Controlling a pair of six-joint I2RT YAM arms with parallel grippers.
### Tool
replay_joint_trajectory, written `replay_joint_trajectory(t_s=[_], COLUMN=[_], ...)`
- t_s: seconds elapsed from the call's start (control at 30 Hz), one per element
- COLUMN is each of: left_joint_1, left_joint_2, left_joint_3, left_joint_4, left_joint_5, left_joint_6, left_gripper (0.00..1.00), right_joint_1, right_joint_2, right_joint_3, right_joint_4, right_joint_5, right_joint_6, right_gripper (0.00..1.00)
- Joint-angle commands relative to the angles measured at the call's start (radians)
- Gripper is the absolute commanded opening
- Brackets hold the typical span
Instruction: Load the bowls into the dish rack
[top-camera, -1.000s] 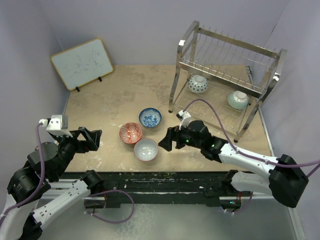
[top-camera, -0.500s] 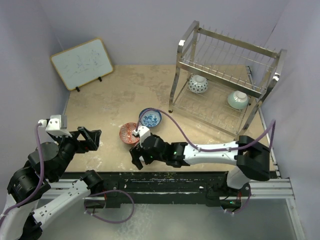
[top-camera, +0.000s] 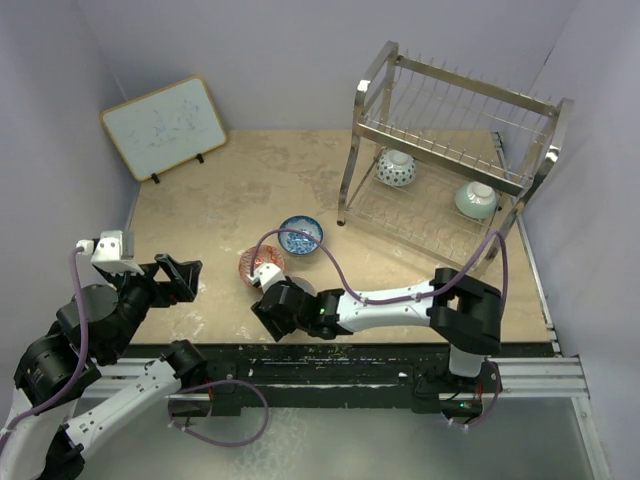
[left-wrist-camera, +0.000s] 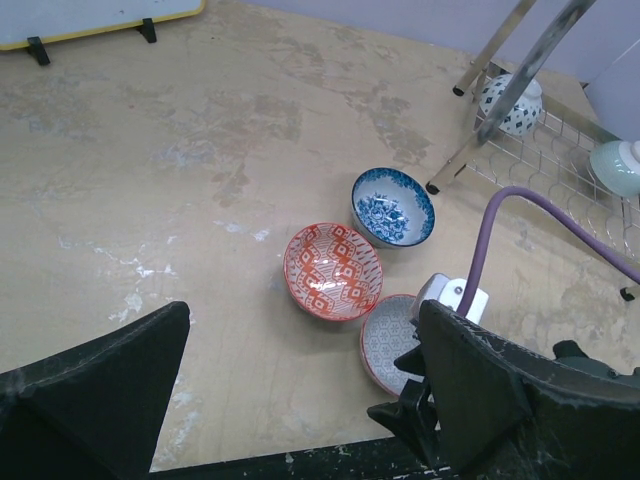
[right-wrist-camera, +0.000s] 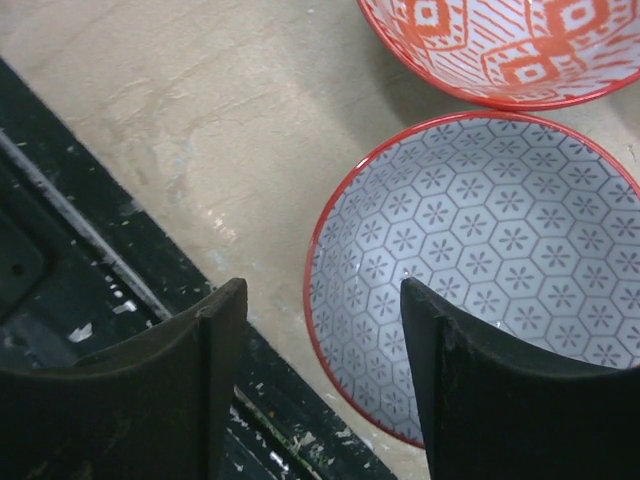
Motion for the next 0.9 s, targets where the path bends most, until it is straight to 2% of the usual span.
replay_joint_trajectory(t_s=[0.0,0.1,0.2,0.27,0.43,0.53,0.67,0.87], left_joint_1=[-0.004,-0.004,-0.003,-0.004,-0.004,-0.004,-0.004,-0.004], left_joint_2=[-0.002,-0.002,-0.001,0.001,0.008,0.011,0.008,0.007], left_joint_3=[0.027,0.028,0.028,0.027,0.023,0.026,0.032,0.036], left_joint_4=[0.020,0.017,0.017,0.020,0.024,0.026,0.024,0.028], left_joint_5=[-0.017,-0.019,-0.020,-0.020,-0.018,-0.018,-0.020,-0.015], left_joint_6=[-0.012,-0.011,-0.011,-0.011,-0.007,-0.004,-0.002,0.000], left_gripper=[0.99,0.99,0.99,0.99,0.99,0.99,0.99,0.99], right_joint_1=[0.001,0.001,0.001,0.001,0.001,0.001,-0.001,-0.074], right_joint_2=[0.026,0.032,0.034,0.027,-0.055,-0.116,-0.219,-0.379], right_joint_3=[0.043,0.033,0.028,0.023,-0.016,-0.037,-0.064,-0.142], right_joint_4=[-0.013,-0.010,-0.021,-0.029,-0.016,-0.011,-0.007,0.021], right_joint_5=[0.066,0.073,0.086,0.096,0.077,0.016,0.015,-0.003], right_joint_6=[-0.018,-0.012,-0.003,0.000,0.013,0.064,0.101,0.140], right_gripper=[0.62,0.57,0.37,0.32,0.12,0.07,0.00,0.00])
